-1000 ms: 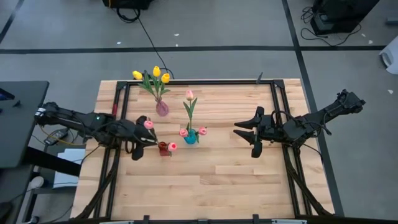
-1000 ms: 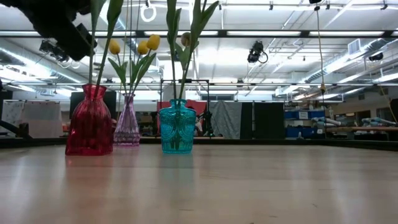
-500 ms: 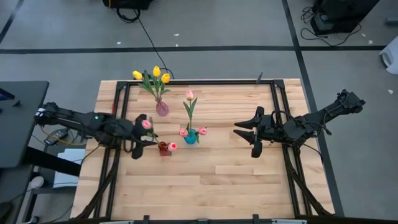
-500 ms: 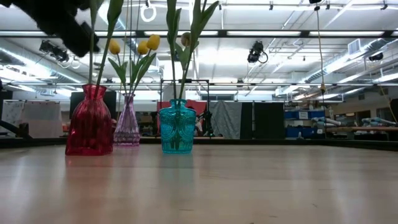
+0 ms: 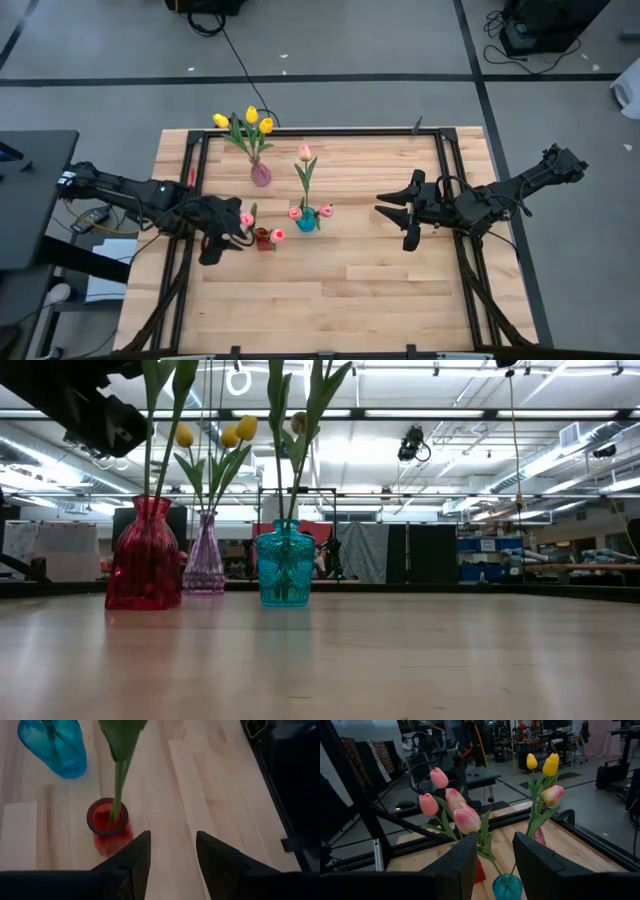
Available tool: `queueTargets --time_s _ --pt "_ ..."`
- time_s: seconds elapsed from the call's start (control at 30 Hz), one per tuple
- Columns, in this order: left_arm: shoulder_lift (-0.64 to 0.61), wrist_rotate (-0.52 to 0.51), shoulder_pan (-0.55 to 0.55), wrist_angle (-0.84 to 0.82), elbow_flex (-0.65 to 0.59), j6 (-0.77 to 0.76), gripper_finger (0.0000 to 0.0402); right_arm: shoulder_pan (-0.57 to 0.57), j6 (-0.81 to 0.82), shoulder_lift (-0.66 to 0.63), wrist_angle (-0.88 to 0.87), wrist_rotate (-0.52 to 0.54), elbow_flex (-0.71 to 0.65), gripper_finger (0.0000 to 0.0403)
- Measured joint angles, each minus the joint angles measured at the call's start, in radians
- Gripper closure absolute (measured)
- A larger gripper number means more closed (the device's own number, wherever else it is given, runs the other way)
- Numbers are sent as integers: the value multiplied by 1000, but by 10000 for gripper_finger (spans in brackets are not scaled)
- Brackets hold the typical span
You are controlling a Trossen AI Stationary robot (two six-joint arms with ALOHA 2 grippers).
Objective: Sort flowers into vase by color
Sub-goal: Return to Home Position
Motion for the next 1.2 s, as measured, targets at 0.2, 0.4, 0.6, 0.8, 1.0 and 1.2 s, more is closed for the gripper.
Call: queueTargets --time_s 0.2,0.4,0.6,0.8,1.0,1.2 --pt "-1 -22 0 -18 3 27 238 0 -2 0 0 0 0 263" --pt "0 -55 0 -13 3 -43 238 0 -4 0 0 0 0 263" --pt "17 -19 -13 -41 3 -312 238 0 -4 0 0 2 0 263" --pt "22 4 -53 -173 3 -429 238 0 0 0 0 2 0 263" --pt "16 171 -83 -170 3 -465 238 0 0 0 0 1 0 263" --pt "-13 297 -127 -30 4 -397 238 0 0 0 0 1 0 263"
